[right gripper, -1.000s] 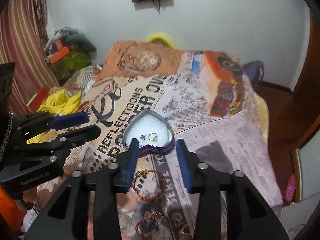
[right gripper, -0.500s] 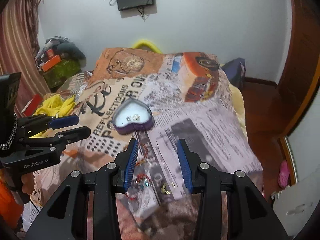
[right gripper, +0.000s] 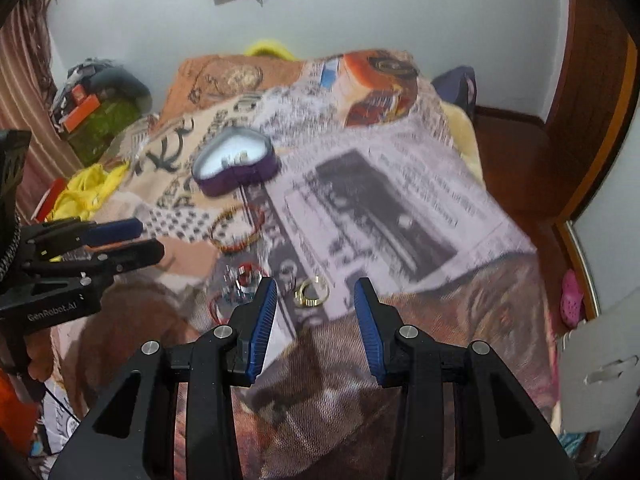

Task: Organize jewelry
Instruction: 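Move both open grippers back to the remaining jewelry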

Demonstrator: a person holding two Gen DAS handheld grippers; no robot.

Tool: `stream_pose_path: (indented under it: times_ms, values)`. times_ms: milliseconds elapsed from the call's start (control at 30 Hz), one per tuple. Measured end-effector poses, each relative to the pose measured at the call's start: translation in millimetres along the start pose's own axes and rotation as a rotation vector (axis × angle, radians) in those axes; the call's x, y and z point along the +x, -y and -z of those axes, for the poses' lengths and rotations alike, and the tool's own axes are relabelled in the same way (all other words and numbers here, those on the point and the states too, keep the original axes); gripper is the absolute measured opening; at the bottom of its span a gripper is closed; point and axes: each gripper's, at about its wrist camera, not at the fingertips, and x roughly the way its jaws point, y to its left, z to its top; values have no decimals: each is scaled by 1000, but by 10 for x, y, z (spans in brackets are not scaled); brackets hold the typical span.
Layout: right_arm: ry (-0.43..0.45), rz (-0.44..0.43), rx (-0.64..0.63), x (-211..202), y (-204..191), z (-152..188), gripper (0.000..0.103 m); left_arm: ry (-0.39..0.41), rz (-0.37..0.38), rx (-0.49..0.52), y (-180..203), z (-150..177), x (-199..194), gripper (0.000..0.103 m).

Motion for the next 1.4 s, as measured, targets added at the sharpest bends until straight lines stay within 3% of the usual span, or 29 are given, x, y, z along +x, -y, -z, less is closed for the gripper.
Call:
stream_pose_path:
  times_ms: [200, 433, 600, 700, 933, 1233, 1400]
  values:
    - [-58, 3, -26, 229, -31, 137, 37, -19, -18, 18, -7, 86, 101, 45]
    - [-49, 1, -53, 303, -80, 104, 37, -26, 25, 3, -7, 69, 202, 45]
    - [-23, -2, -52, 291, -81, 128, 37, -51, 57, 46, 120, 64, 309, 45]
    - [-6, 20, -62, 300, -97, 141, 29, -74, 87, 56, 182, 54, 389, 44]
    - [4, 20, -81, 336, -114, 134, 10, -79, 107, 60, 233, -17, 472, 35]
    - [4, 8, -47, 291, -87, 151, 10, -83, 127, 107, 372, -72, 556, 28]
    - [-10, 18, -31, 249, -27, 139, 10, -71, 132, 111, 397, -88, 577, 17]
